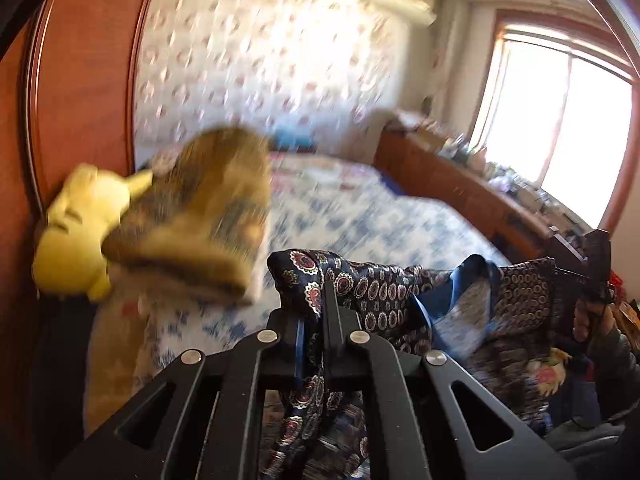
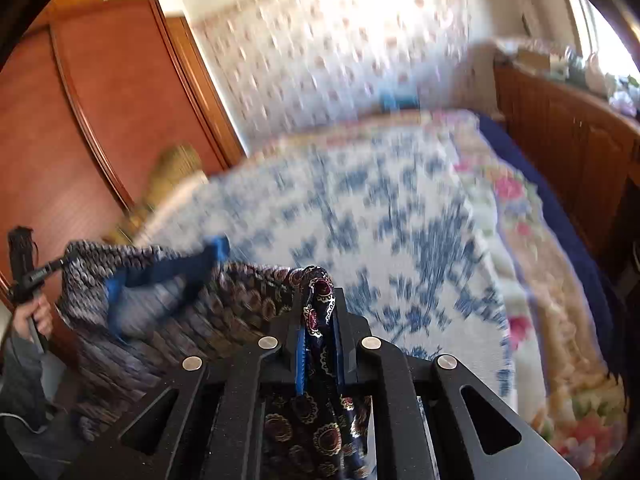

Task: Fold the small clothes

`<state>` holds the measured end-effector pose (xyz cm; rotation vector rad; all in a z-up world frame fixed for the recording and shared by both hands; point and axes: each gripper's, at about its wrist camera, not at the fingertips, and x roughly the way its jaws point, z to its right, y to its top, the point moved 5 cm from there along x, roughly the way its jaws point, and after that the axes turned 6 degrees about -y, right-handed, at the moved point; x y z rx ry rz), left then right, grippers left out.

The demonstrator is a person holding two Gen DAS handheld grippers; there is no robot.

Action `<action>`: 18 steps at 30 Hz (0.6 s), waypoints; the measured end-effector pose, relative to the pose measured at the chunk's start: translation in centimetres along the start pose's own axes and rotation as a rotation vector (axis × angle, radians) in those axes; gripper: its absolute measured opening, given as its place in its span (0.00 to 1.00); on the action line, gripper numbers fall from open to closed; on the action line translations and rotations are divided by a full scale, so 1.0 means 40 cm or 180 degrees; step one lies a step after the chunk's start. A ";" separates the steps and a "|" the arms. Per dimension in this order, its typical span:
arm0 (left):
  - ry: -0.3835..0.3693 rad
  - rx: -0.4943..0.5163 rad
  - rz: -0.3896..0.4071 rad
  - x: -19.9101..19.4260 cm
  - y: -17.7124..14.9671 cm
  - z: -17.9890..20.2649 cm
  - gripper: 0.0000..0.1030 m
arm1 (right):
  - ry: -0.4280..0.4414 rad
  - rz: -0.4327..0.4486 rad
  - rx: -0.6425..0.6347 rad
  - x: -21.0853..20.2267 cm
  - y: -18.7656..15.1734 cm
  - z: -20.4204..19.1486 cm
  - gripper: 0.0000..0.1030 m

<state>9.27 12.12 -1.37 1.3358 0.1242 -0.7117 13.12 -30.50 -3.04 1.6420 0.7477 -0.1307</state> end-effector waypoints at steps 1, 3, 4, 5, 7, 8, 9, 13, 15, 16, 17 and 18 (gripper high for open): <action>-0.0042 0.0054 0.0108 -0.038 0.018 0.028 0.07 | 0.0014 0.0122 -0.0002 -0.041 0.012 -0.004 0.09; -0.0079 0.0129 0.0283 -0.096 0.041 0.063 0.07 | 0.0039 0.0329 -0.0012 -0.116 0.033 -0.012 0.09; -0.0090 0.0145 0.0404 -0.133 0.056 0.080 0.07 | 0.0072 0.0406 -0.0009 -0.149 0.042 -0.015 0.09; -0.0097 0.0146 0.0486 -0.156 0.066 0.088 0.07 | 0.0122 0.0474 -0.0007 -0.181 0.054 -0.018 0.09; -0.0119 0.0164 0.0647 -0.203 0.090 0.104 0.07 | 0.0149 0.0567 -0.0050 -0.229 0.074 -0.022 0.09; -0.0118 0.0177 0.0683 -0.213 0.100 0.109 0.07 | 0.0140 0.0631 -0.0093 -0.255 0.088 -0.026 0.09; -0.0112 0.0183 0.0729 -0.224 0.110 0.111 0.07 | 0.0143 0.0693 -0.0121 -0.279 0.094 -0.026 0.09; -0.0090 0.0316 0.0840 -0.244 0.175 0.131 0.07 | 0.0161 0.0990 -0.0276 -0.374 0.149 -0.051 0.09; -0.0091 0.0382 0.0888 -0.241 0.220 0.137 0.07 | 0.0143 0.1116 -0.0425 -0.411 0.189 -0.071 0.09; -0.0076 0.0418 0.0912 -0.232 0.259 0.140 0.07 | 0.0123 0.1162 -0.0505 -0.422 0.215 -0.080 0.09; -0.0044 0.0459 0.0918 -0.217 0.298 0.140 0.07 | 0.0076 0.1205 -0.0597 -0.427 0.253 -0.090 0.09; 0.0008 0.0491 0.0919 -0.201 0.325 0.136 0.07 | 0.0031 0.1223 -0.0666 -0.426 0.289 -0.096 0.09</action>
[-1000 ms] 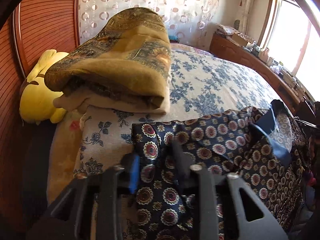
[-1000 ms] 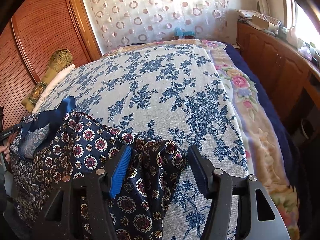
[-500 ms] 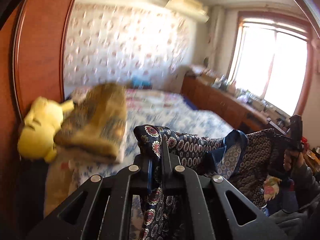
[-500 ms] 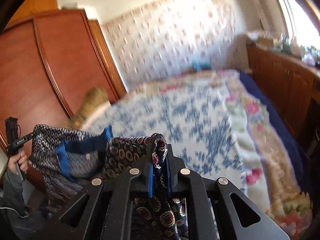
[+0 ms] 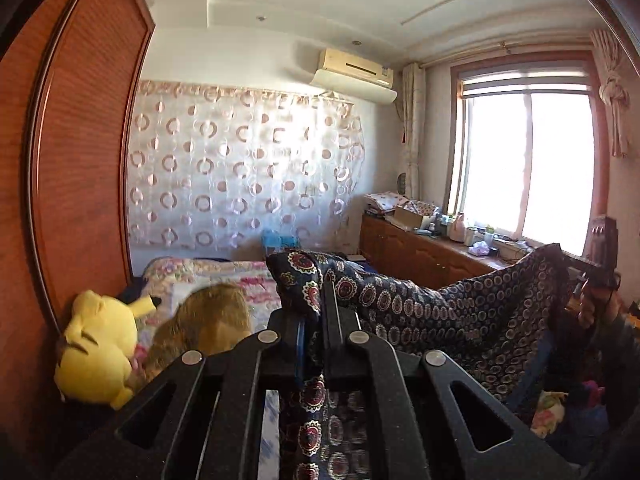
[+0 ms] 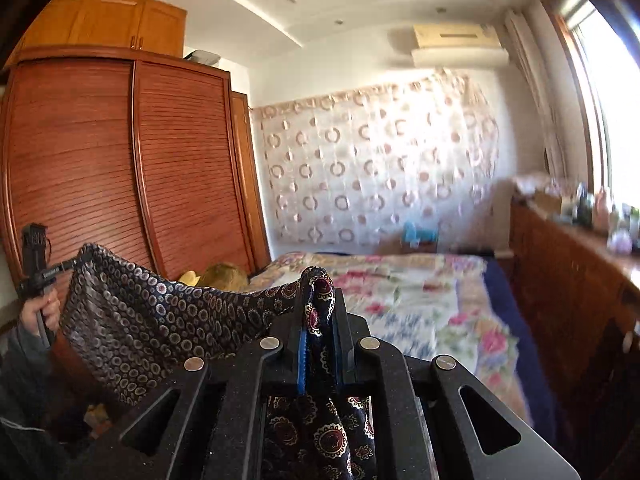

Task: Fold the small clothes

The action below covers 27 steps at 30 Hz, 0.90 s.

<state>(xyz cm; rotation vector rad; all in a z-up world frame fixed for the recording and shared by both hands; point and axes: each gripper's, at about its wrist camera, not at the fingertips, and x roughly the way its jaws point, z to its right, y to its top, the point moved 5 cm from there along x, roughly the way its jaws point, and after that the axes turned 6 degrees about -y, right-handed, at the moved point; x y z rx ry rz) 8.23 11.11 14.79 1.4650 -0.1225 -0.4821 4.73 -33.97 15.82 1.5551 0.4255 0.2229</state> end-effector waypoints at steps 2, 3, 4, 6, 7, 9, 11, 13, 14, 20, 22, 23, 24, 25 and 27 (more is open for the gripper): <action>0.0177 0.0086 -0.0022 0.079 0.045 -0.030 0.07 | -0.0096 -0.0018 -0.0169 0.051 0.058 0.005 0.09; 0.0227 0.0080 -0.0067 0.125 0.058 -0.047 0.07 | -0.0198 -0.0055 -0.0275 0.091 0.083 0.011 0.09; 0.0271 0.0059 -0.0141 0.185 0.065 -0.072 0.07 | -0.0295 -0.0114 -0.0343 0.138 0.102 0.022 0.09; 0.0439 0.0050 -0.0264 0.293 0.056 -0.118 0.07 | -0.0429 -0.0291 -0.0371 0.252 0.120 0.038 0.09; 0.0521 0.0073 -0.0356 0.356 0.042 -0.140 0.08 | -0.0527 -0.0362 -0.0394 0.307 0.121 0.043 0.09; 0.0618 0.0046 -0.0596 0.466 -0.011 -0.190 0.16 | -0.0721 -0.0579 -0.0346 0.434 0.101 0.074 0.12; 0.0500 -0.0136 -0.0911 0.551 -0.093 -0.232 0.18 | -0.0788 -0.0982 -0.0201 0.564 0.031 0.111 0.25; 0.0436 -0.0224 -0.1063 0.581 -0.161 -0.236 0.36 | -0.0916 -0.1301 -0.0068 0.652 -0.045 0.134 0.34; 0.0402 -0.0239 -0.1074 0.581 -0.185 -0.236 0.43 | -0.0970 -0.1409 -0.0004 0.676 -0.085 0.145 0.34; 0.0197 -0.0190 -0.1213 0.533 -0.271 -0.169 0.76 | -0.0904 -0.1688 0.0041 0.715 -0.235 0.145 0.46; 0.0144 -0.0180 -0.1246 0.534 -0.281 -0.147 0.76 | -0.0843 -0.1714 0.0038 0.741 -0.244 0.158 0.50; 0.0133 -0.0171 -0.1244 0.534 -0.283 -0.138 0.76 | -0.0808 -0.1715 0.0051 0.738 -0.249 0.154 0.51; 0.0132 -0.0167 -0.1247 0.534 -0.291 -0.124 0.76 | -0.0778 -0.1718 0.0058 0.725 -0.250 0.148 0.51; 0.0125 -0.0179 -0.1271 0.544 -0.293 -0.116 0.76 | -0.0753 -0.1721 0.0057 0.719 -0.252 0.147 0.51; 0.0079 -0.0210 -0.1338 0.551 -0.314 -0.096 0.76 | -0.0707 -0.1715 0.0064 0.706 -0.242 0.175 0.51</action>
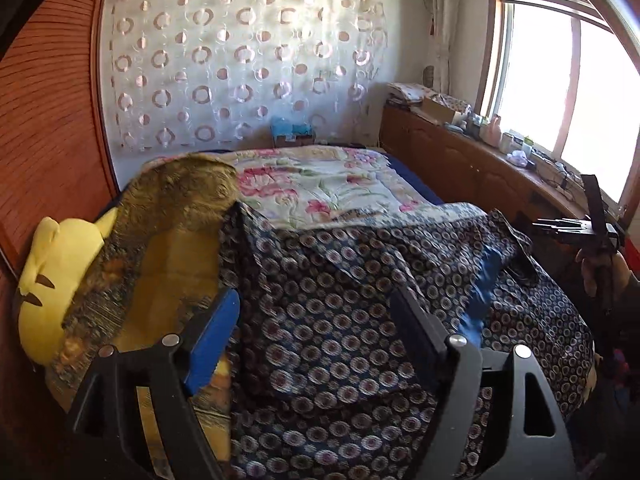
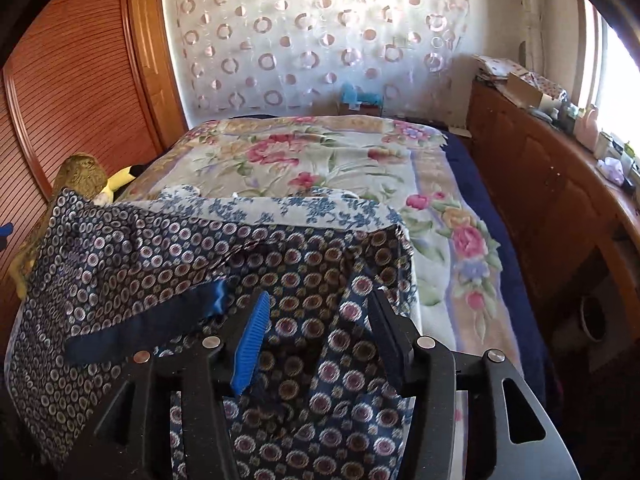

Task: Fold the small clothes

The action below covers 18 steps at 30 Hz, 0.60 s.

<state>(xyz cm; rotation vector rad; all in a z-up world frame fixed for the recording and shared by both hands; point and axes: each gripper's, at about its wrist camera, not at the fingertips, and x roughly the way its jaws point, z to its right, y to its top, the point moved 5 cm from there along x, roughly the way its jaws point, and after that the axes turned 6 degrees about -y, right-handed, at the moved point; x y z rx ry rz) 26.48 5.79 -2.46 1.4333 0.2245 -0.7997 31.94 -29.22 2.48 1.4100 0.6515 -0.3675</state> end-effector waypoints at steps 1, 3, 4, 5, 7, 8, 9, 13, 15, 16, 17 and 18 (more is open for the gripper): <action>-0.0027 -0.0002 -0.0021 0.007 -0.011 0.017 0.76 | 0.0028 0.0002 0.0002 -0.012 -0.003 0.003 0.52; -0.0074 0.0030 -0.0067 0.020 -0.031 0.046 0.76 | 0.0077 0.0012 0.0023 -0.007 -0.022 0.007 0.52; -0.0094 0.0047 -0.0093 0.027 -0.040 0.059 0.76 | 0.0098 0.0015 0.0043 -0.009 -0.035 0.011 0.52; -0.0111 0.0064 -0.0122 0.034 -0.048 0.073 0.76 | 0.0121 0.0009 0.0060 -0.014 -0.050 0.012 0.52; -0.0160 0.0092 -0.0206 0.053 -0.068 0.099 0.76 | 0.0151 -0.0033 0.0050 -0.008 -0.069 0.006 0.52; -0.0178 0.0107 -0.0240 0.062 -0.076 0.109 0.76 | 0.0145 -0.0066 0.0031 -0.005 -0.074 0.008 0.52; -0.0190 0.0120 -0.0267 0.071 -0.086 0.120 0.76 | 0.0108 -0.0113 0.0002 0.007 -0.085 0.007 0.52; -0.0214 0.0216 -0.0423 0.112 -0.127 0.157 0.76 | -0.0131 -0.0277 0.0029 0.059 -0.102 0.035 0.52; -0.0205 0.0258 -0.0489 0.130 -0.145 0.167 0.76 | -0.0244 -0.0314 0.0094 0.072 -0.109 0.067 0.52; -0.0203 0.0262 -0.0538 0.141 -0.156 0.169 0.76 | -0.0275 -0.0319 0.0131 0.074 -0.111 0.084 0.52; -0.0196 0.0257 -0.0576 0.148 -0.163 0.167 0.76 | -0.0268 -0.0327 0.0177 0.076 -0.112 0.099 0.52; -0.0185 0.0249 -0.0616 0.156 -0.171 0.165 0.76 | -0.0249 -0.0343 0.0236 0.075 -0.115 0.114 0.52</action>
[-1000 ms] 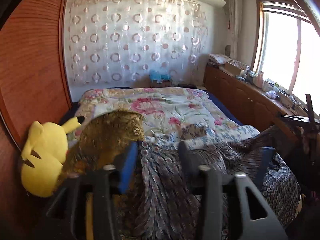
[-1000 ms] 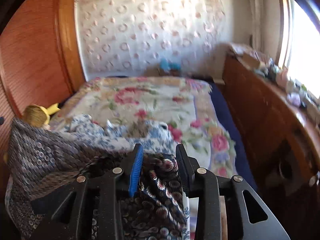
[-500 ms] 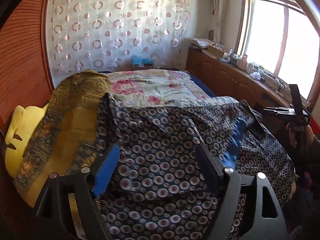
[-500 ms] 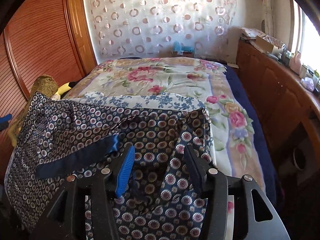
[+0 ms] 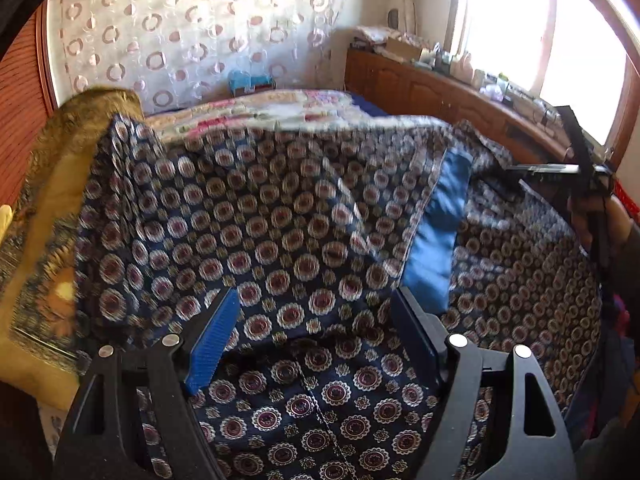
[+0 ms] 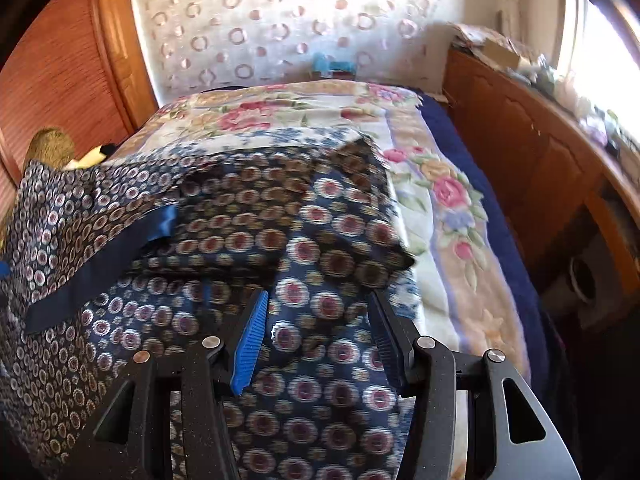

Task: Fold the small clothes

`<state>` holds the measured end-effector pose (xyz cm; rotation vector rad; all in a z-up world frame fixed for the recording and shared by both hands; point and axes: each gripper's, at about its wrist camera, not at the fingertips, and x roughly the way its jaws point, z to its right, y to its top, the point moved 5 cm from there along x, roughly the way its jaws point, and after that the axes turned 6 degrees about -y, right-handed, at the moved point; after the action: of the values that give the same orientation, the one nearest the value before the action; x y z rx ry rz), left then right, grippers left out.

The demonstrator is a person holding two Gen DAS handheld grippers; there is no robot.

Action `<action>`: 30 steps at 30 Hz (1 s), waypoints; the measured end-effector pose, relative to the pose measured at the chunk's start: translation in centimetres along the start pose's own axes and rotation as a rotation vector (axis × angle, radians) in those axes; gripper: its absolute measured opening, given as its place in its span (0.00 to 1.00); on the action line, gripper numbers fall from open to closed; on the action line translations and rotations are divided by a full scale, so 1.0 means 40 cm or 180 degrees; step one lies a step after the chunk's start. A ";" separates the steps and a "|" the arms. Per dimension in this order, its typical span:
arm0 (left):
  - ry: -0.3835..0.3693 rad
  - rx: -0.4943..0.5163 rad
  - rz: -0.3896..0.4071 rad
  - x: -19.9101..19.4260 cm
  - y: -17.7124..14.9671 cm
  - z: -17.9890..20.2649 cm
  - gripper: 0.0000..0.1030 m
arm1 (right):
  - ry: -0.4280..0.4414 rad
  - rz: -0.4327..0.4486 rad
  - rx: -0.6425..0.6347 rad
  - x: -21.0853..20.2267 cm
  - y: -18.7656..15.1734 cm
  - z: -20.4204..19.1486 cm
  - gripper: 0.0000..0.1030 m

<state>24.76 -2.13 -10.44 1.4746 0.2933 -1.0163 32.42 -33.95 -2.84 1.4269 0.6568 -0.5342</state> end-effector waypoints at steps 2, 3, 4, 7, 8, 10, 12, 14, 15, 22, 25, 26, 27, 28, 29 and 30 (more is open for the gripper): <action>0.0030 0.0007 -0.0077 0.016 -0.012 -0.002 0.76 | -0.0004 -0.0022 0.0076 0.004 -0.002 0.031 0.52; 0.0040 0.0015 -0.0107 0.024 -0.017 -0.001 0.76 | -0.0030 -0.0031 0.0102 0.003 -0.004 0.049 0.52; 0.0050 0.0012 -0.0164 0.033 -0.024 -0.002 0.76 | -0.0048 -0.0032 0.0131 0.000 -0.008 0.065 0.52; 0.0103 0.0090 -0.0216 0.050 -0.041 0.002 0.76 | -0.0045 -0.0037 0.0227 -0.025 -0.028 0.106 0.51; 0.0145 0.0143 -0.0227 0.053 -0.045 0.006 0.77 | -0.0029 -0.0017 0.0227 -0.037 -0.031 0.113 0.52; 0.0174 0.0174 -0.0229 0.054 -0.047 0.009 0.77 | -0.0025 0.0044 0.0198 -0.061 -0.034 0.106 0.51; 0.0177 0.0172 -0.0235 0.056 -0.049 0.010 0.79 | -0.0005 0.0121 0.0162 -0.069 -0.030 0.085 0.52; 0.0176 0.0172 -0.0232 0.056 -0.051 0.011 0.79 | 0.0050 0.0210 0.0121 -0.083 -0.020 0.070 0.51; 0.0174 0.0172 -0.0231 0.054 -0.053 0.011 0.79 | 0.0056 0.0245 0.0090 -0.084 -0.023 0.057 0.51; 0.0189 0.0174 -0.0252 0.063 -0.039 0.022 0.79 | 0.0052 0.0324 -0.0166 -0.054 -0.001 -0.012 0.51; -0.0017 0.0209 -0.0199 0.053 -0.025 0.058 0.79 | -0.0036 0.0320 -0.0308 -0.025 0.030 -0.035 0.51; -0.0075 0.0235 -0.0200 0.052 -0.023 0.073 0.78 | -0.0082 0.0325 -0.0327 -0.015 0.045 -0.035 0.51; -0.0123 0.0283 -0.0200 0.051 -0.021 0.089 0.77 | -0.0089 0.0338 -0.0317 -0.007 0.058 -0.035 0.51; -0.0169 0.0345 -0.0200 0.053 -0.019 0.109 0.73 | -0.0067 0.0351 -0.0294 -0.004 0.071 -0.034 0.51; -0.0200 0.0386 -0.0211 0.056 -0.018 0.122 0.72 | -0.0032 0.0361 -0.0269 0.000 0.082 -0.037 0.51; -0.0222 0.0420 -0.0226 0.062 -0.016 0.133 0.69 | 0.0011 0.0371 -0.0234 0.002 0.092 -0.040 0.52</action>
<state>23.58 -7.74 -11.86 1.5525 0.2335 -1.1604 34.87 -32.04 -0.30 1.3878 0.5865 -0.4122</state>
